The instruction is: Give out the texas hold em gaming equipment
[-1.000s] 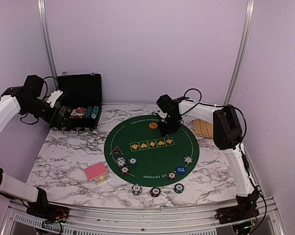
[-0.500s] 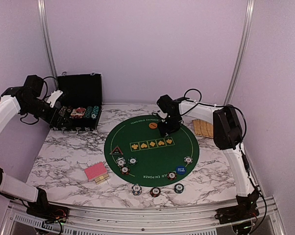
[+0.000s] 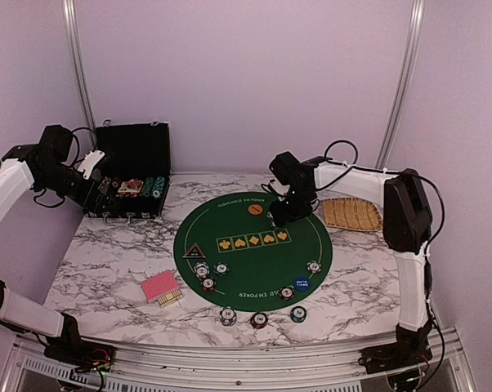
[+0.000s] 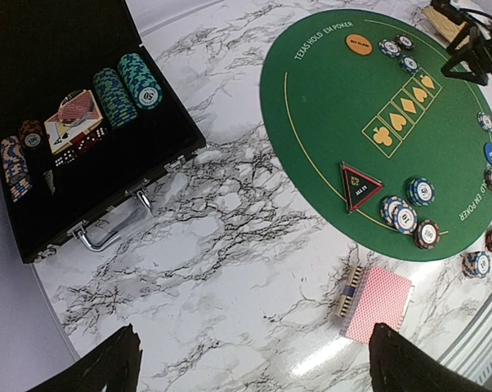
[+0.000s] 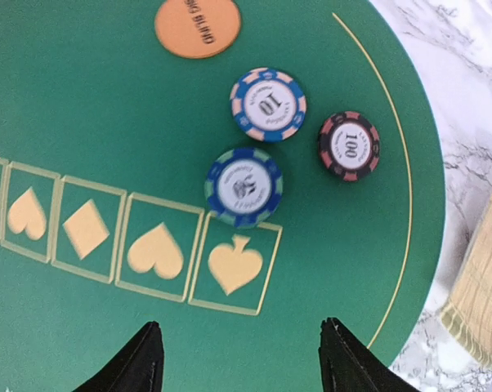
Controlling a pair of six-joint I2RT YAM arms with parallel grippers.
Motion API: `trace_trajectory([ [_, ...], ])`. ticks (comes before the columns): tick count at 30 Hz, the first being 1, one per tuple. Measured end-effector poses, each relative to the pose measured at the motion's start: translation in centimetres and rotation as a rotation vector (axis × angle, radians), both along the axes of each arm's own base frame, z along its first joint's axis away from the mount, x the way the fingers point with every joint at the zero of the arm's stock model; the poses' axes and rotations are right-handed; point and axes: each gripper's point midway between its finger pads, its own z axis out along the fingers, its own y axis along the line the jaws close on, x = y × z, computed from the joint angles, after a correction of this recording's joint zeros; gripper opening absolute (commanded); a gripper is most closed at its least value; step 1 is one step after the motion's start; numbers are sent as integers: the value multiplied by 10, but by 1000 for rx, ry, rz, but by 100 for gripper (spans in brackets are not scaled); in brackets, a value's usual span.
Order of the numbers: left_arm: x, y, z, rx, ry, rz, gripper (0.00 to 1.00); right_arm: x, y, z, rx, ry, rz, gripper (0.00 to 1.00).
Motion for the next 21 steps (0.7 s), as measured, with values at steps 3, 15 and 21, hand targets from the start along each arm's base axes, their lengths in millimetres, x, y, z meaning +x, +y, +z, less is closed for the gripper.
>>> trace_trajectory([
  [3, 0, 1, 0, 5, 0, 2, 99, -37, 7, 26, 20, -27, 42, 72],
  [15, 1, 3, -1, 18, -2, 7, 99, -232, 7, 10, -15, 153, 242, 88],
  [21, 1, 3, -1, 18, -2, 8, 99, -269, -3, -3, -35, 224, 246, 88],
])
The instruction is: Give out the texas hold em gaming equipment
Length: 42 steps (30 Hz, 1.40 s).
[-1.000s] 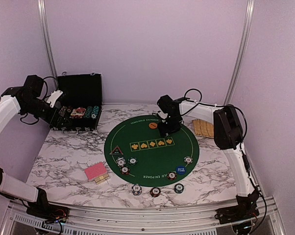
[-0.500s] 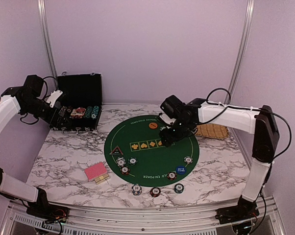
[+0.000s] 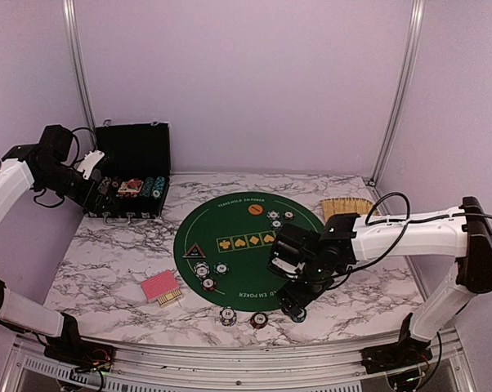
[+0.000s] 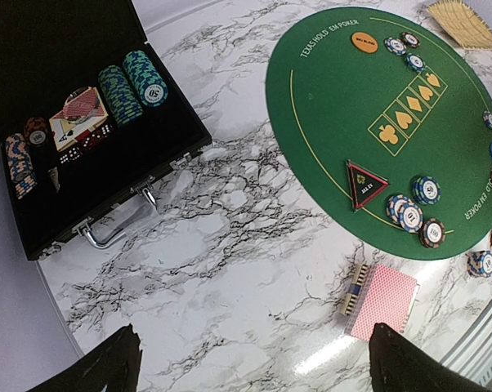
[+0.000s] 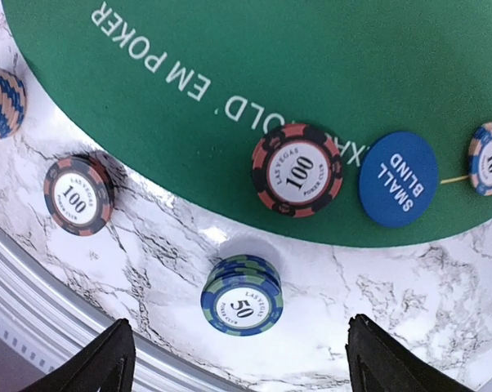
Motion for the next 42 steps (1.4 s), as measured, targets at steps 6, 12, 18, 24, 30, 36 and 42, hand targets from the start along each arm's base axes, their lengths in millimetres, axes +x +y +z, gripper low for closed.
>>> trace_trajectory([
  [6, 0, 0, 0, -1, 0, 0, 99, -16, -9, -18, -25, 65, -4, 86],
  [12, 0, 0, 0, 0, 0, 0, 99, -18, -3, -29, -20, 91, 3, 77],
  [18, 0, 0, 0, 0, 0, 0, 99, -16, 1, -37, -23, 93, 5, 70],
  [24, 0, 0, 0, 0, 0, 0, 99, -17, -2, -44, -39, 100, 8, 65],
  [30, 0, 0, 0, -1, 0, 0, 99, -17, -2, -45, -43, 101, 12, 57],
  [36, 0, 0, 0, 0, 0, 0, 99, -16, -3, -45, -48, 89, 21, 46],
  [42, 0, 0, 0, 0, 0, 0, 99, -12, -5, -45, -56, 75, 19, 35],
])
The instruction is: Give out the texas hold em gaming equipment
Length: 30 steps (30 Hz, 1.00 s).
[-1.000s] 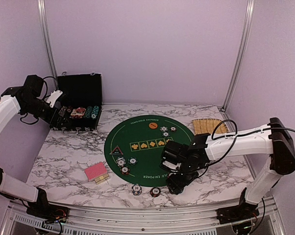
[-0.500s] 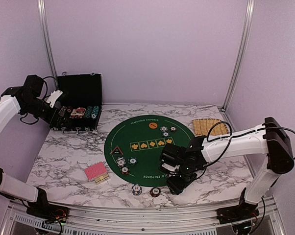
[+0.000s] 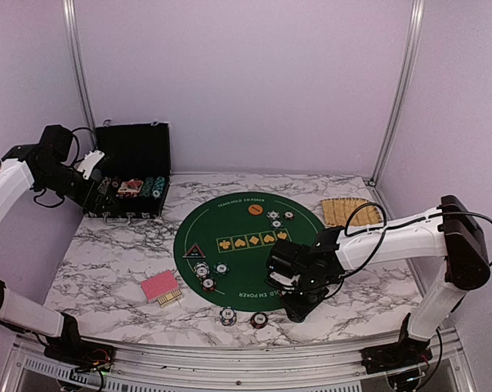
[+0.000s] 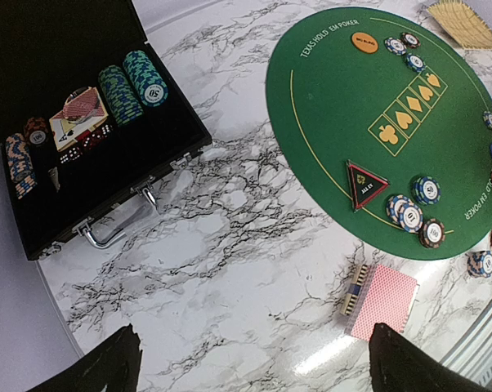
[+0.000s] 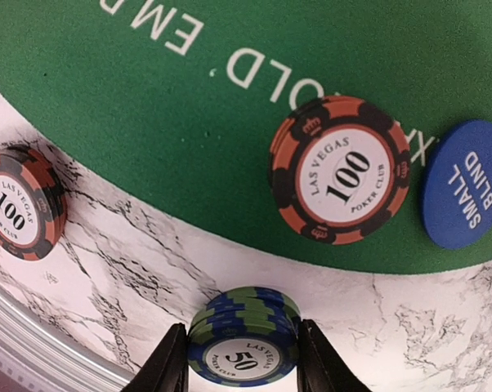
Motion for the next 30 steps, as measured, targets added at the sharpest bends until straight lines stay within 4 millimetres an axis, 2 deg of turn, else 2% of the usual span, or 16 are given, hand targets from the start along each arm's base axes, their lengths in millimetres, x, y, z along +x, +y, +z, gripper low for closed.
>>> trace_trajectory([
  [11, 0, 0, 0, 0, 0, 0, 99, 4, -6, 0, -1, -5, -18, 17],
  [19, 0, 0, 0, 0, 0, 0, 99, 9, -13, 8, -27, -17, -24, 15],
  [22, 0, 0, 0, 0, -1, 0, 99, 22, -8, 24, -13, -43, -34, 16],
  [30, -1, 0, 4, -1, -12, 0, 99, 78, -2, 65, 51, -152, -94, 15],
])
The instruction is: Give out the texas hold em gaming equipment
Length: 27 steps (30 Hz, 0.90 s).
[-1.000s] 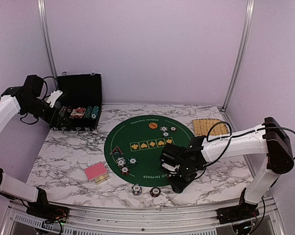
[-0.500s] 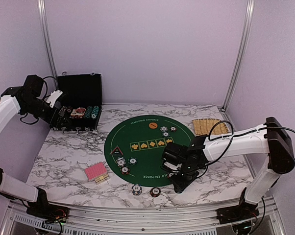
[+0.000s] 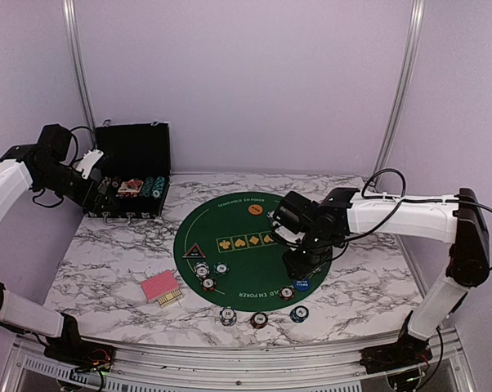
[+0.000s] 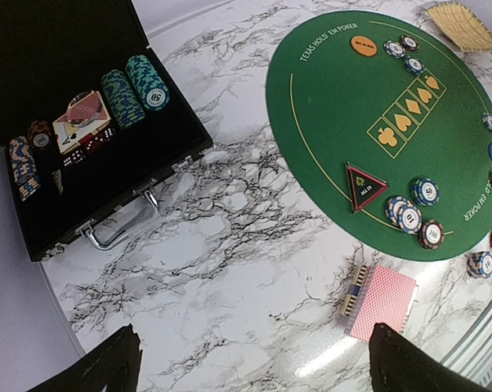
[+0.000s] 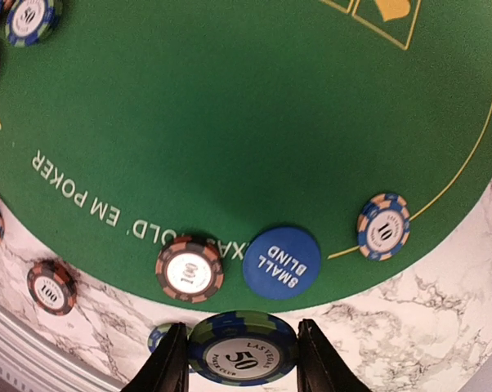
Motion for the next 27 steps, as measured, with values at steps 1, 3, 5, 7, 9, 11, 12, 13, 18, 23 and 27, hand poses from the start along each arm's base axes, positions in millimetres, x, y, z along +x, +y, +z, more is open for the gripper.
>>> trace_trajectory([
  [1, 0, 0, 1, 0, -2, 0, 99, 6, 1, 2, 3, -8, -5, 15],
  [3, 0, 0, 1, 0, -4, 0, 99, 17, 5, 1, 1, -17, -5, 15],
  [5, 0, 0, 1, 0, -4, 0, 99, 24, 10, -6, -10, -15, -1, 15],
  [7, 0, 0, 1, 0, -5, 0, 99, 28, 15, -19, -27, -3, 10, 14],
  [9, 0, 0, 2, 0, -8, 0, 99, 31, 18, -32, -49, 14, 21, 14],
  [11, -1, 0, 5, 0, -14, 0, 99, 31, 19, -45, -65, 30, 28, 14],
  [12, -1, 0, 6, 0, -18, 0, 99, 32, 19, -51, -74, 39, 32, 14],
  [13, -1, 0, 6, 0, -20, 0, 99, 32, 19, -55, -79, 44, 37, 14],
  [18, -2, 0, 7, 0, -23, 0, 99, 39, 23, -62, -63, 40, 34, 13],
  [23, -2, 0, 7, 0, -23, 0, 99, 49, 30, -64, -36, 25, 24, 13],
  [27, -2, 0, 7, 0, -23, 0, 99, 49, 33, -69, -26, 32, 26, 13],
])
